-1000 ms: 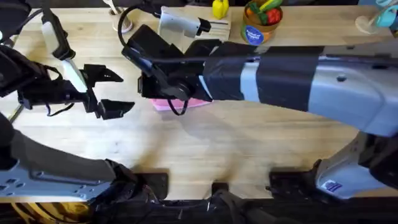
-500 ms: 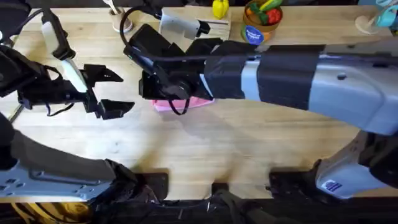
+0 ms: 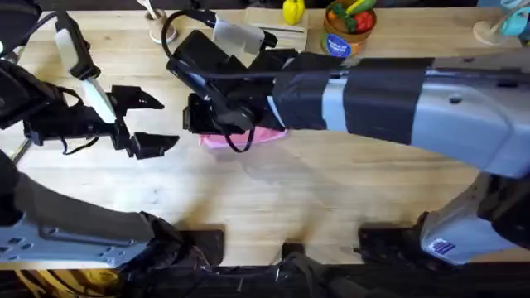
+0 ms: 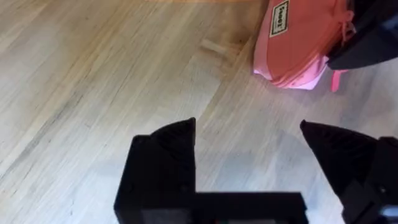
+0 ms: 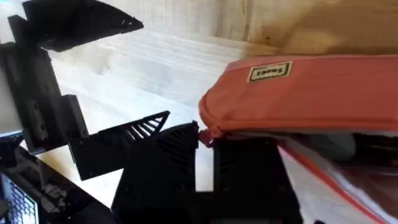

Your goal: Unzip the bag, pick up the pens from the table one at a time and place them inside, then zip the bag closed.

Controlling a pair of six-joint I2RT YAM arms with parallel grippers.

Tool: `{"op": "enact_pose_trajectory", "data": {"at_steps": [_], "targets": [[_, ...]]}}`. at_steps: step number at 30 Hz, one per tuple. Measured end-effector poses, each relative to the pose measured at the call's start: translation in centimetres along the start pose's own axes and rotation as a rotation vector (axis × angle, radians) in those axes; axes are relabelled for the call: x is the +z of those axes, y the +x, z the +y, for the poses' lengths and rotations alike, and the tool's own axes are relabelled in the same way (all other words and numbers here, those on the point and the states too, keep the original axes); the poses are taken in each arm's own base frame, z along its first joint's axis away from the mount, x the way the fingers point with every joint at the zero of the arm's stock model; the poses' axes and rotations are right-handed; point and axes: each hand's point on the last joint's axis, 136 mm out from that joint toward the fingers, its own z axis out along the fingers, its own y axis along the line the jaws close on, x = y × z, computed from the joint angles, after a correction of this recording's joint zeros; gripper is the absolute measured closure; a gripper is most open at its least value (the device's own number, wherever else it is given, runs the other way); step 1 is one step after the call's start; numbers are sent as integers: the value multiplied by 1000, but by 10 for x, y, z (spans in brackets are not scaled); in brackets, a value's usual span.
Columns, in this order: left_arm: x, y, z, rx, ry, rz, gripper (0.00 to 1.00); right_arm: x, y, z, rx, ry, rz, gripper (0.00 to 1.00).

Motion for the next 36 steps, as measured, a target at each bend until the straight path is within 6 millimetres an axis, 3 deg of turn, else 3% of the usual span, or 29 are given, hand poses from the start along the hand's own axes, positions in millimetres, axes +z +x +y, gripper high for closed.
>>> {"op": "enact_pose_trajectory", "data": {"at_steps": [7, 9, 20, 31, 36], "targets": [[0, 0, 0, 0, 0, 0, 7, 0, 0, 0, 10, -19, 27, 895], [0, 0, 0, 0, 0, 0, 7, 0, 1, 0, 17, -27, 39, 957], [0, 0, 0, 0, 0, 0, 7, -5, -6, -1, 60, -106, 127, 971], [1, -21, -1, -10, -1, -110, 7, -28, -46, 9, -4, -165, 67, 971], [20, -39, -12, 42, 69, -129, 7, -31, -62, 4, 5, -167, 40, 971]]}}
